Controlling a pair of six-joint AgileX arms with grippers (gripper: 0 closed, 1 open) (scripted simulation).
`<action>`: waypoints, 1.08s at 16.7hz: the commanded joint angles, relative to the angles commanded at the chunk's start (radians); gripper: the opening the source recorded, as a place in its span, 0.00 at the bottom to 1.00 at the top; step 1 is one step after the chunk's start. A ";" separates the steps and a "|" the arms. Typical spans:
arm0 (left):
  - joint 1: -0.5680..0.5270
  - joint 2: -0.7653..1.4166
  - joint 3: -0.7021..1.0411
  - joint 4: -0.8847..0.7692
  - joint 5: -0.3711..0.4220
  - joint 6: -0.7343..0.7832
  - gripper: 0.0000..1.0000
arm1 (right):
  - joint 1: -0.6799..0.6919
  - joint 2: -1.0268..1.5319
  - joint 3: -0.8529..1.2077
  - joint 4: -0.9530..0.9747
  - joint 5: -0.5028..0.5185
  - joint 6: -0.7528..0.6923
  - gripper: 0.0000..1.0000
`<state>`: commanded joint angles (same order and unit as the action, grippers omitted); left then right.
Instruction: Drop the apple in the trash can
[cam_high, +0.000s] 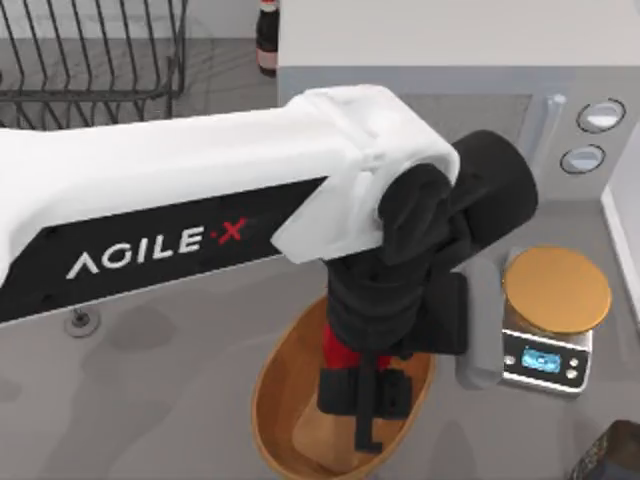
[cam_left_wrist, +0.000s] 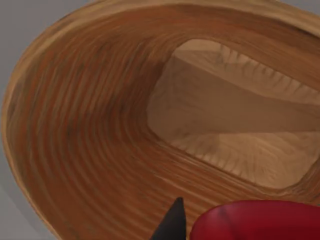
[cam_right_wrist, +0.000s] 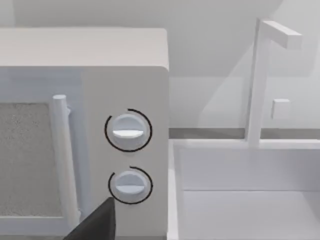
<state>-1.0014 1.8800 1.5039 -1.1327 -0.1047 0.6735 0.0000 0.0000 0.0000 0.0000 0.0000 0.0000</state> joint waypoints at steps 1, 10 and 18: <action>0.003 0.005 -0.024 0.025 0.000 0.002 0.00 | 0.000 0.000 0.000 0.000 0.000 0.000 1.00; 0.008 0.017 -0.067 0.059 -0.001 0.005 0.23 | 0.000 0.000 0.000 0.000 0.000 0.000 1.00; 0.008 0.017 -0.067 0.059 -0.001 0.005 0.83 | 0.000 0.000 0.000 0.000 0.000 0.000 1.00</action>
<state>-0.9937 1.8972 1.4371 -1.0734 -0.1059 0.6789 0.0000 0.0000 0.0000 0.0000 0.0000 0.0000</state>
